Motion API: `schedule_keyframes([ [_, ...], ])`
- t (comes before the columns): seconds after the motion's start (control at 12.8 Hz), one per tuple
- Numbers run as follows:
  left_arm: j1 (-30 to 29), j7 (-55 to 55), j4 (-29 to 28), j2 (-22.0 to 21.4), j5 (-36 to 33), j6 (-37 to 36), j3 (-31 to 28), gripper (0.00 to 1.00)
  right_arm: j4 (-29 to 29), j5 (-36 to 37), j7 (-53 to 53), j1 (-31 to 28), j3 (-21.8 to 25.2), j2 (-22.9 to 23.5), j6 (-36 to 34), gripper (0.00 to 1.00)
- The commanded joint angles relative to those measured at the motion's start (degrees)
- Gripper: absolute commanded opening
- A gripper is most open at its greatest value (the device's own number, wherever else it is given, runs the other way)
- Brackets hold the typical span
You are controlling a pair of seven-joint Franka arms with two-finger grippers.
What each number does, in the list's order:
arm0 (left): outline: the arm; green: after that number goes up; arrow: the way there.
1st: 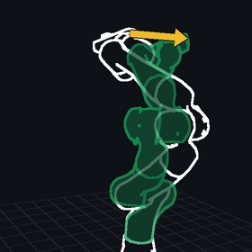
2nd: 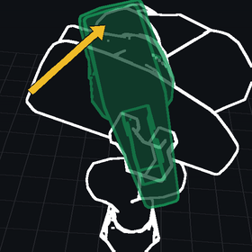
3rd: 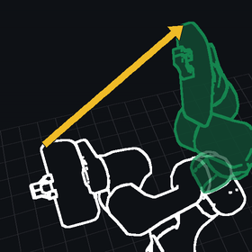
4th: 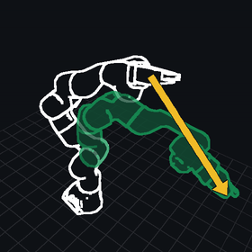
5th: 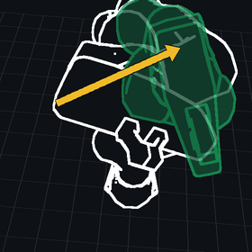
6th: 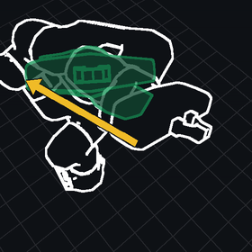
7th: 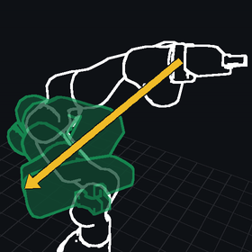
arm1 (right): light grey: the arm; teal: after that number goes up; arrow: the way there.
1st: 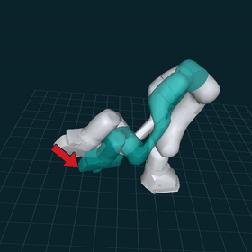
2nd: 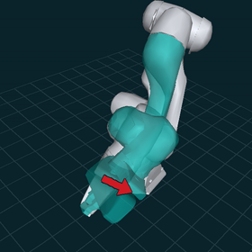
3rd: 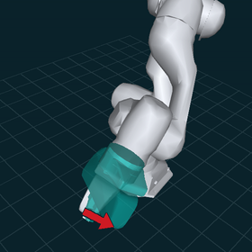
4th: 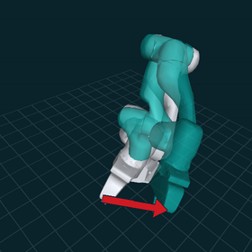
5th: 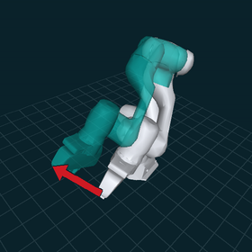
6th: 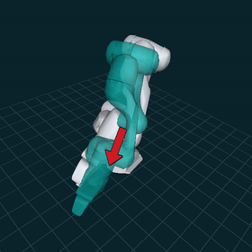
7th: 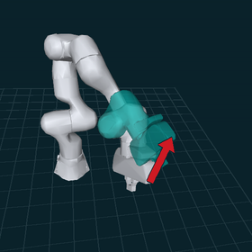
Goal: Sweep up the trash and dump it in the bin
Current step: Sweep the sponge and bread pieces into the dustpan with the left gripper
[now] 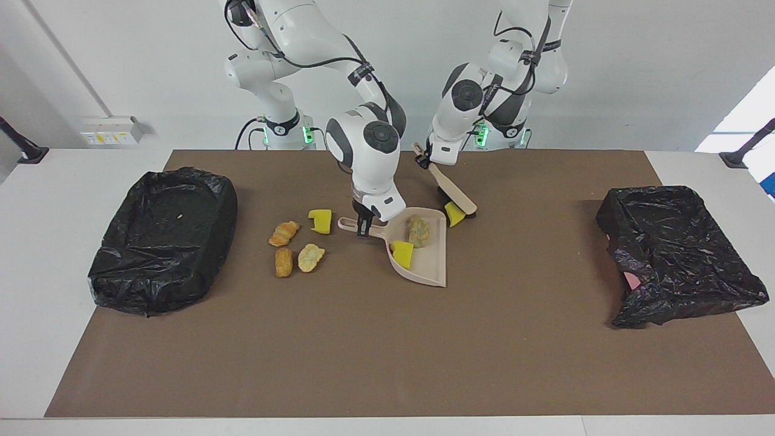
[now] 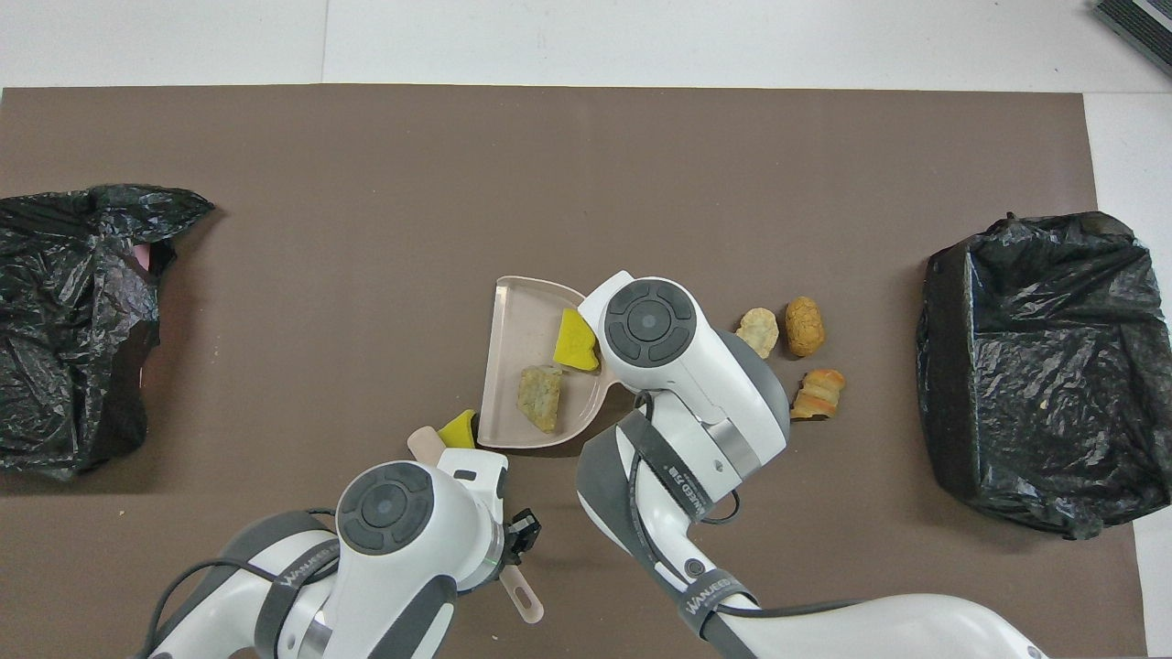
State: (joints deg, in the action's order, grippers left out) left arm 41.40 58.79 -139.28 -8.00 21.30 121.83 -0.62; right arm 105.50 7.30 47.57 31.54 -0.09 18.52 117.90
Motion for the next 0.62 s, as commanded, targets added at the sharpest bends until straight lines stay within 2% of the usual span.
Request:
schedule_keyframes([
  [0.0,-5.6,-12.9,4.7,4.4,2.0,0.7,-0.1,0.0,1.6,1.6,1.6,-0.6,-0.3,-0.9,0.8,0.0],
  [0.23,-10.9,-32.8,8.7,7.6,2.5,1.2,0.0,0.0,1.6,1.5,1.3,-0.6,-0.3,-0.9,0.7,0.0],
  [0.54,-8.5,-46.7,9.2,7.7,2.8,0.9,1.0,0.0,1.6,1.5,1.2,-0.6,-0.3,-0.9,0.4,0.0],
])
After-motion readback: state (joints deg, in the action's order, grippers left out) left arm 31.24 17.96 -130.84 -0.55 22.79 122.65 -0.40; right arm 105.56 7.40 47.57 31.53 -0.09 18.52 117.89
